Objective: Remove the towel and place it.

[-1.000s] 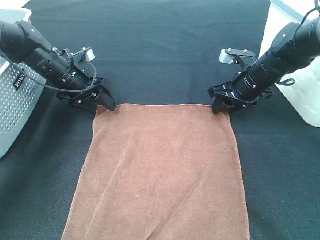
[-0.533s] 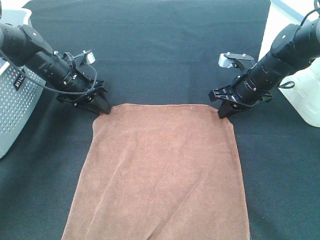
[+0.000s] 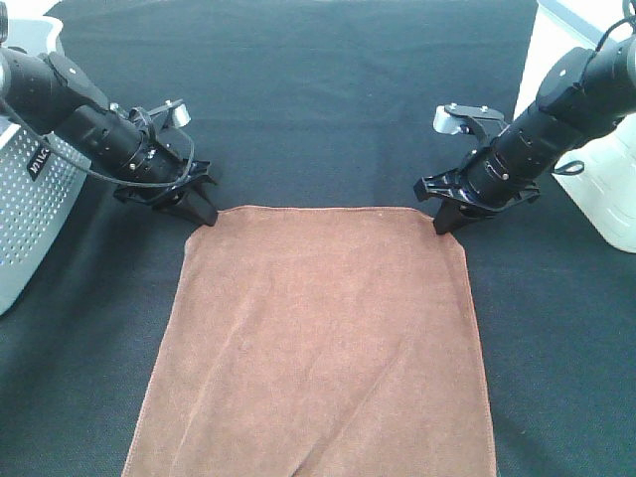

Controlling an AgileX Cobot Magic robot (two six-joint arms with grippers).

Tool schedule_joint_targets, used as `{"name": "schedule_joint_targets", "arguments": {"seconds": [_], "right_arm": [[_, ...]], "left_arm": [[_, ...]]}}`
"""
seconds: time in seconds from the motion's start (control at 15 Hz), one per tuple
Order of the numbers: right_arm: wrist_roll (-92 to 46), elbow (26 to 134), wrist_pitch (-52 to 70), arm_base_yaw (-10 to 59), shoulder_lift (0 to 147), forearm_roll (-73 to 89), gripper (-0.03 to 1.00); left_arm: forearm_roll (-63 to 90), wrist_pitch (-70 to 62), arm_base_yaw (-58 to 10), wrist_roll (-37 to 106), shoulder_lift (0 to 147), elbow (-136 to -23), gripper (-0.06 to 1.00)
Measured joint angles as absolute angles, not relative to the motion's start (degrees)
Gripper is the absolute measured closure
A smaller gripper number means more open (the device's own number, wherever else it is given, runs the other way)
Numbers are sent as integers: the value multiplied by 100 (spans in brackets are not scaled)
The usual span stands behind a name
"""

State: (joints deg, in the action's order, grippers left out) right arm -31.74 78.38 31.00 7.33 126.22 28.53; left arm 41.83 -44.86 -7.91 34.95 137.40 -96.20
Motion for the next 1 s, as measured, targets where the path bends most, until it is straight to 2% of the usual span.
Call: {"name": "schedule_joint_targets", "arguments": {"seconds": [0.27,0.47,0.6,0.8,1.0], "right_arm": [[-3174,8560,2790,751,12743,2567,97],[-3174,9179,1833,751,12777,2200,97],[-3174,9351,1644,751,12863,2183,97],[-3174,10153,1346,756,13407,2177,97],[-3174,11557,1306,756,14301,2160,97]], "left_arm": [[3787,-4091,-825,3472,13894,-10204,94],[3466,-3346,-837,3254,13934,-11087,94],[3426,-3146,-842,3209,13940,-11259,94],[3380,-2830,-848,3168,14290,-12044,94],[3249,-2716,-854,3060,15246,-13361,94]]}}
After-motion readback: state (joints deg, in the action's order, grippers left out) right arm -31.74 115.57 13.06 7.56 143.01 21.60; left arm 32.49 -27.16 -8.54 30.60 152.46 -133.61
